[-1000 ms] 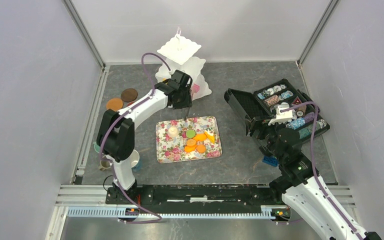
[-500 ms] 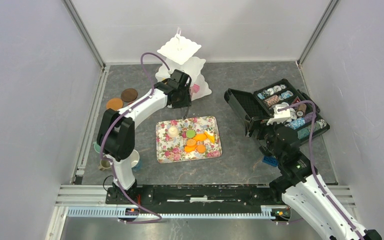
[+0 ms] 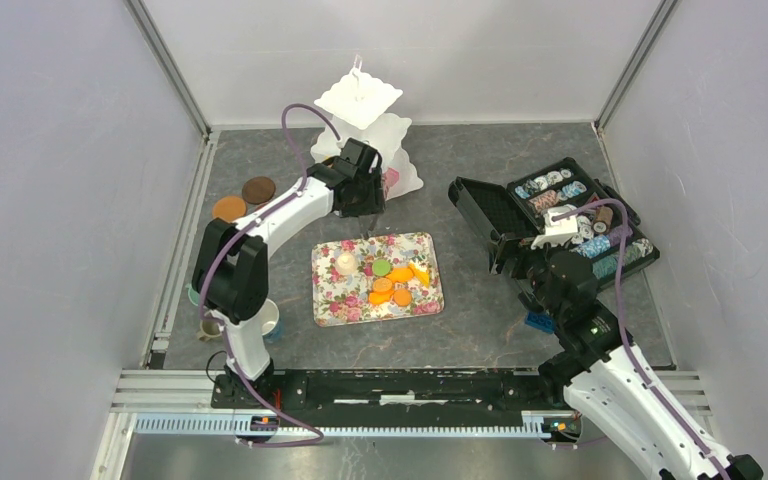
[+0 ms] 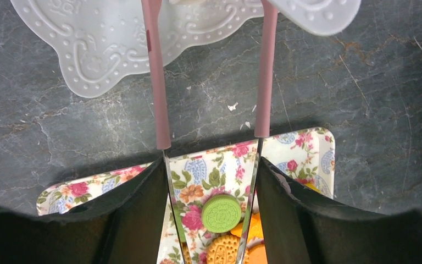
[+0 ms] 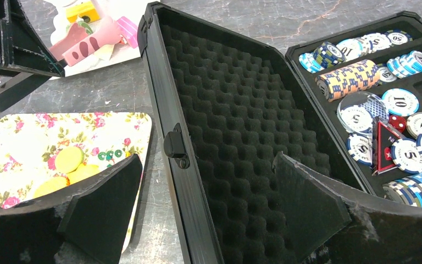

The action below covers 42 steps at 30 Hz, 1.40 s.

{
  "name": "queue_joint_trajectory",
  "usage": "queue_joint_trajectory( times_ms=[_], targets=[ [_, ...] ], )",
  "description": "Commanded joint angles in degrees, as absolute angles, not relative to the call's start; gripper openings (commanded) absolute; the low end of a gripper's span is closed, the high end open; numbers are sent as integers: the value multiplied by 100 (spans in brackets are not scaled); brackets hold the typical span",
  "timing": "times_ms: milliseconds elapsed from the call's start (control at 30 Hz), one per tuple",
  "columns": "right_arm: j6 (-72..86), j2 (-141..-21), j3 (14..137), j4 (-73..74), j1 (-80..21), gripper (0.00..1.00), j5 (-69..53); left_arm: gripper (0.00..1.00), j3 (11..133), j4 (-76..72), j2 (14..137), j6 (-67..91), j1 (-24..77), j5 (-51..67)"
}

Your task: Serve the afternoon tea

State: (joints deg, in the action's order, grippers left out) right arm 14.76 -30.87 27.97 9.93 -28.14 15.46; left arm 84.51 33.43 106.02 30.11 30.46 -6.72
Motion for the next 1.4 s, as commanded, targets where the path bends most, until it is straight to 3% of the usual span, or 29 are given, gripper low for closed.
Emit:
queue_joint_trajectory(
  times_ms=[0, 533, 933, 1367],
  targets=[
    [1490, -3076, 2882, 710, -2840, 98, 1530, 64, 8489, 3347, 10032, 2772, 3047, -468],
    [1538, -3271, 2822, 508, -2843, 98, 1435, 65, 6974, 3841, 7967, 2685, 3048, -18],
    [1533, -3477, 2678, 222, -2844, 98, 1298, 63, 5876, 5164, 6006, 2706, 3051, 161],
    [1692, -3469, 2656, 174, -2840, 98, 1101, 63, 5836, 5455, 5993, 2784, 3269, 34]
  ],
)
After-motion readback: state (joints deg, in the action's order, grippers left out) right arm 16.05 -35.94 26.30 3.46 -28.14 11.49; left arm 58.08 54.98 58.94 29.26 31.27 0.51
